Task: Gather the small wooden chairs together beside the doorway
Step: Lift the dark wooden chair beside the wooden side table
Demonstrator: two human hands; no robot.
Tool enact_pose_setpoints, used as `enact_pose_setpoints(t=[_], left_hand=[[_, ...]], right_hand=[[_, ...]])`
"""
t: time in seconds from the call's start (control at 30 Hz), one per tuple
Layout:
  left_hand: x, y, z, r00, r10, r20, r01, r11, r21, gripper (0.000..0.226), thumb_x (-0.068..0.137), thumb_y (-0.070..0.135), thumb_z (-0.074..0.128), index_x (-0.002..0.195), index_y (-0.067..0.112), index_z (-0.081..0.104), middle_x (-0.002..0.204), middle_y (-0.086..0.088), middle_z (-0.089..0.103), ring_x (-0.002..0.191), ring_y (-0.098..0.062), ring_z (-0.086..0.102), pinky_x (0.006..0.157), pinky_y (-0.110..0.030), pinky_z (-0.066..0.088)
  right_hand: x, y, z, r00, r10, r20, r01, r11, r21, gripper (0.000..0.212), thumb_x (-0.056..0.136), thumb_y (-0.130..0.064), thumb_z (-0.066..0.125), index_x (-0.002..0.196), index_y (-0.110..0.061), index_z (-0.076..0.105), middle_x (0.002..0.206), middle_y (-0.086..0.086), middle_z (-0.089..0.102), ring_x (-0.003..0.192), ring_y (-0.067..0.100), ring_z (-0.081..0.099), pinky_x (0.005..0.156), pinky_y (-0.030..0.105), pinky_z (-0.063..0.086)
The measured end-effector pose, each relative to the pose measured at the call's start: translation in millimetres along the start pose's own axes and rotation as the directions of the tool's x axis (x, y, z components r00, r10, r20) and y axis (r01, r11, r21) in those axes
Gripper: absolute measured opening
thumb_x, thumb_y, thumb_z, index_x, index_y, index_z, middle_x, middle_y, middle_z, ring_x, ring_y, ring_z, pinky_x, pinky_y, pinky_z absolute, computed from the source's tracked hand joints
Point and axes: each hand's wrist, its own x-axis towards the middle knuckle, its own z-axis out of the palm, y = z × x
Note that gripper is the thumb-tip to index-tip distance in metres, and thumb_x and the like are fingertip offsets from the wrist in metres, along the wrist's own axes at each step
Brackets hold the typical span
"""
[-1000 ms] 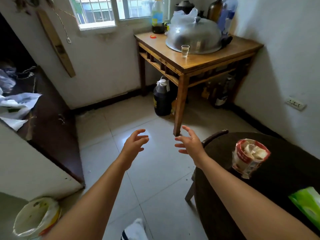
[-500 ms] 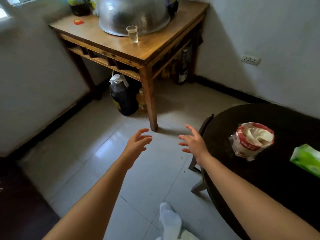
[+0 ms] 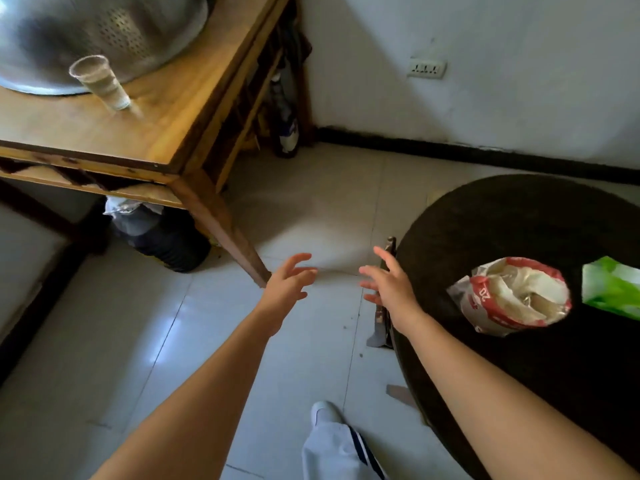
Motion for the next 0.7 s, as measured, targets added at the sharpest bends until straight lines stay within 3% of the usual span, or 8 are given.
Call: enact_pose_setpoints(t=[0.17,0.3,0.43,0.53,0.6,0.7], left_hand=[[61.1,4.5,10.7,0.994,-0.029,0.108,0.023,0.998,0.053,0.031,0.093,0.015,0.050,0.122,0.027,0.051,0.122,-0.005,0.060,0.114,-0.022,0.055,0.099,-0.037,0.044],[105.1,-4.7,28.6,0.981,-0.052,0.185,0.032,0.994,0.107,0.034,0.092,0.016,0.051,0.124,0.025,0.051,0.121,-0.005,0.060,0.113,-0.022,0.055,0.098,-0.038,0.043],[144.5,-25.3,53.9,0.964,-0.077,0.253,0.038,0.987,0.157,0.037,0.092,0.017,0.052,0.128,0.023,0.050,0.117,-0.002,0.059,0.111,-0.020,0.054,0.095,-0.036,0.043],[167.7,-42.4,77.4,0.954,-0.107,0.280,0.051,0.978,0.202,0.038,0.091,0.020,0.053,0.129,0.022,0.050,0.111,0.000,0.056,0.108,-0.020,0.053,0.096,-0.035,0.042],[180.9,-54.7,94.7,0.950,-0.137,0.281,0.072,0.970,0.231,0.041,0.091,0.022,0.054,0.131,0.021,0.048,0.103,0.005,0.056,0.098,-0.015,0.054,0.094,-0.033,0.042],[194.5,-67.9,118.9,0.943,-0.184,0.278,0.111,0.960,0.257,0.046,0.092,0.029,0.053,0.136,0.019,0.042,0.110,0.003,0.059,0.087,-0.008,0.056,0.090,-0.032,0.043]], right_hand=[[41.5,3.0,0.0,0.994,0.025,-0.106,-0.022,0.999,0.030,0.053,0.090,-0.024,0.053,0.139,-0.035,0.037,0.094,-0.004,0.060,0.093,0.010,0.060,0.082,0.035,0.053],[65.9,22.1,0.1,0.977,0.070,-0.200,-0.062,0.997,0.046,0.055,0.090,-0.025,0.053,0.141,-0.034,0.035,0.114,0.013,0.060,0.105,0.027,0.060,0.087,0.042,0.051],[86.9,56.1,2.0,0.957,0.119,-0.263,-0.116,0.993,0.029,0.065,0.089,-0.024,0.056,0.146,-0.032,0.025,0.146,0.003,0.042,0.124,0.022,0.048,0.090,0.030,0.039],[93.6,85.4,7.6,0.927,0.163,-0.339,-0.194,0.979,-0.062,0.067,0.089,-0.022,0.057,0.146,-0.028,0.023,0.146,0.003,0.041,0.116,0.019,0.050,0.079,0.024,0.043],[96.4,101.0,12.2,0.911,0.122,-0.395,-0.202,0.965,-0.167,0.068,0.086,-0.022,0.059,0.145,-0.024,0.026,0.141,0.006,0.046,0.123,0.025,0.048,0.090,0.037,0.050],[102.1,112.0,23.0,0.921,0.028,-0.390,-0.207,0.881,-0.426,0.080,0.084,-0.026,0.063,0.149,-0.018,0.016,0.147,0.010,0.038,0.136,0.033,0.034,0.108,0.048,0.036]])
